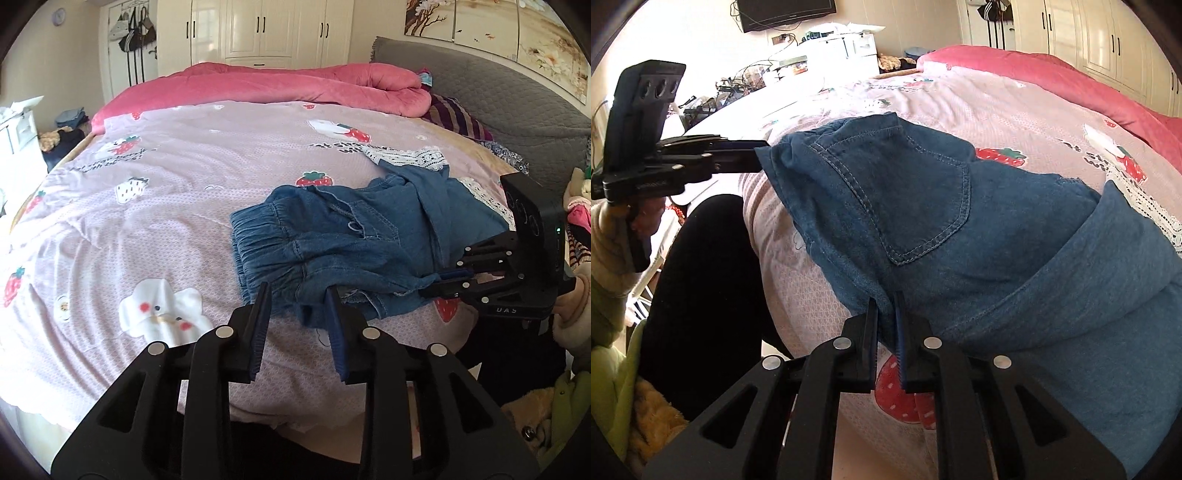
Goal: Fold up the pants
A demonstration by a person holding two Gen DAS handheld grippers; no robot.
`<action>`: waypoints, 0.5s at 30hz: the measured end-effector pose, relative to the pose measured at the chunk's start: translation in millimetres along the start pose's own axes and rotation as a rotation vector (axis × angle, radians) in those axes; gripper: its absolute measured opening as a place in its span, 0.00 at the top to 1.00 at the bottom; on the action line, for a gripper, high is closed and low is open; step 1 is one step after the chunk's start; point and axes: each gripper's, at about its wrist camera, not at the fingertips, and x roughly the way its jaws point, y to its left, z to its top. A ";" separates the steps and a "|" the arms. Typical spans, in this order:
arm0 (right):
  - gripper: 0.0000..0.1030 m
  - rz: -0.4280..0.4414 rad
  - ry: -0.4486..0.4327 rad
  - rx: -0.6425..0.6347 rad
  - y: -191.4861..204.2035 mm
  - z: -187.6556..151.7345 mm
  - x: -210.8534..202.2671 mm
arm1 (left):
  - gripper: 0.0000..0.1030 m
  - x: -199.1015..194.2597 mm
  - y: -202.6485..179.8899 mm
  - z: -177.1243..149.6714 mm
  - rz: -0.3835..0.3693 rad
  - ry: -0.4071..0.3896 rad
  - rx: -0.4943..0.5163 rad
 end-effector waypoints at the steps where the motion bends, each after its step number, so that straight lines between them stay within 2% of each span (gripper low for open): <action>1: 0.91 -0.001 0.002 0.003 -0.7 -0.8 0.4 | 0.78 -4.6 -0.9 1.1 0.013 -0.007 0.000; 3: 0.91 -0.003 0.005 0.003 -0.3 -2.7 0.9 | 0.78 -18.0 -1.7 6.9 0.034 -0.042 0.003; 5: 0.91 -0.009 0.004 0.004 -0.1 -3.9 2.1 | 0.74 -29.6 0.0 15.3 0.025 -0.074 -0.017; 8: 0.91 -0.011 0.002 0.012 -0.5 -5.5 3.4 | 0.73 -30.3 -6.9 31.2 -0.041 -0.103 -0.032; 13: 0.91 -0.002 -0.002 0.043 -4.4 -7.9 -2.0 | 0.77 16.4 -42.9 47.1 -0.170 -0.039 -0.013; 14: 0.90 -0.003 -0.003 0.048 -4.7 -8.7 -3.9 | 0.80 27.1 -48.7 46.0 -0.182 -0.021 0.002; 15: 0.90 -0.001 -0.004 0.053 -5.3 -9.4 -6.1 | 0.81 37.3 -53.2 42.8 -0.156 0.005 0.015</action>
